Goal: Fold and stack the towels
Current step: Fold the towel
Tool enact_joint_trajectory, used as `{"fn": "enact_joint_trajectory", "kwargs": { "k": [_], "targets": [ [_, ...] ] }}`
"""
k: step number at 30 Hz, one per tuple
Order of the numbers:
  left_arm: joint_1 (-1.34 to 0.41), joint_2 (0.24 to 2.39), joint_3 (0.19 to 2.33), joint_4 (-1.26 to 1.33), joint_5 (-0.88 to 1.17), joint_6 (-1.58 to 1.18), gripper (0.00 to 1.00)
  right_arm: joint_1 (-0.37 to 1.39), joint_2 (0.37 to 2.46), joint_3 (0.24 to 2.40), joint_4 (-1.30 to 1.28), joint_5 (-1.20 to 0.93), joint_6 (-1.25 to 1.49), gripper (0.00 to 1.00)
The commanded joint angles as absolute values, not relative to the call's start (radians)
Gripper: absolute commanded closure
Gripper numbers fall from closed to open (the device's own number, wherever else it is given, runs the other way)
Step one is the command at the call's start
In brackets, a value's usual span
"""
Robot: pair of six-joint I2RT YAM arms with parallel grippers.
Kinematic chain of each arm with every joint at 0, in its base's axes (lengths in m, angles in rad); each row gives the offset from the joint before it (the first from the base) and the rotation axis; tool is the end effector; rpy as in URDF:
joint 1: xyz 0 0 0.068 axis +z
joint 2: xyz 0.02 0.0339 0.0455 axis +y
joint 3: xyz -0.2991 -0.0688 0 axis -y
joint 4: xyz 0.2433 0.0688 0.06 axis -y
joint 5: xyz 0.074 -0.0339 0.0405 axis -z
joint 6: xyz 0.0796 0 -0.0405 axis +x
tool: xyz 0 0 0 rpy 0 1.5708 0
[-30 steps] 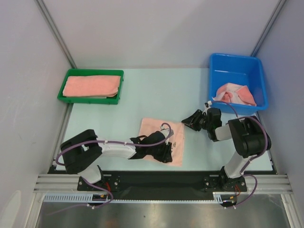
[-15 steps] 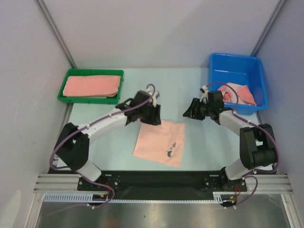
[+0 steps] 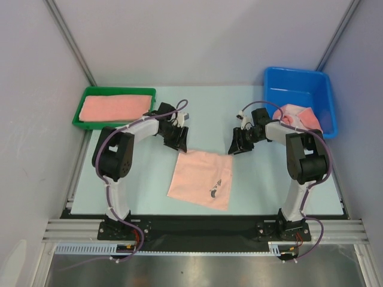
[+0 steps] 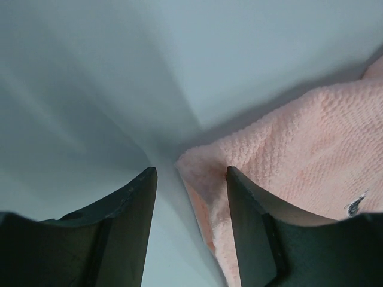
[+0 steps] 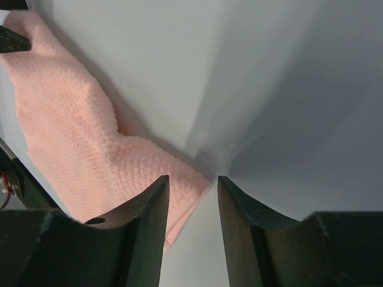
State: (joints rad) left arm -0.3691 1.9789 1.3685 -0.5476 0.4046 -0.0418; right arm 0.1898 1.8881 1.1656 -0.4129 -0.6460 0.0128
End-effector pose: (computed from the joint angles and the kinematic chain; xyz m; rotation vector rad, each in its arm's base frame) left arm 0.3911 -0.1849 0.1629 0.5635 2.6889 -0.6684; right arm 0.3774 0.1213 0.1571 -0.4260 2.5998 0.9337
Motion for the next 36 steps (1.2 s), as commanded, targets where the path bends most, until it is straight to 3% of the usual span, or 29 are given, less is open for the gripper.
{"fn": "enact_joint_trajectory", "kwargs": {
  "k": [1, 12, 17, 20, 21, 22, 24, 36],
  "targets": [
    [-0.376, 1.997, 1.413, -0.577, 0.462, 0.076, 0.44, 0.193, 1.898, 1.184, -0.482, -0.680, -0.069, 0.57],
    [-0.374, 2.066, 1.416, -0.555, 0.485, 0.121, 0.44, 0.204, 1.921, 1.169, -0.474, -0.698, -0.091, 0.60],
    [-0.374, 2.060, 1.401, -0.537, 0.466, 0.123, 0.45, 0.204, 1.917, 1.163, -0.479, -0.681, -0.091, 0.66],
    [-0.374, 2.075, 1.419, -0.537, 0.465, 0.123, 0.54, 0.207, 1.913, 1.158, -0.476, -0.680, -0.090, 0.74],
    [-0.374, 2.086, 1.425, -0.544, 0.453, 0.112, 0.69, 0.206, 1.911, 1.160, -0.477, -0.680, -0.094, 0.79],
    [-0.373, 2.091, 1.431, -0.546, 0.440, 0.101, 0.78, 0.206, 1.910, 1.160, -0.479, -0.673, -0.094, 0.89],
    [-0.367, 2.089, 1.443, -0.546, 0.387, 0.056, 0.97, 0.206, 1.902, 1.160, -0.477, -0.644, -0.087, 0.99],
    [-0.262, 1.948, 1.261, -0.333, 0.402, -0.255, 0.99, 0.222, 1.858, 1.146, -0.427, -0.431, -0.015, 1.00]
  ]
}}
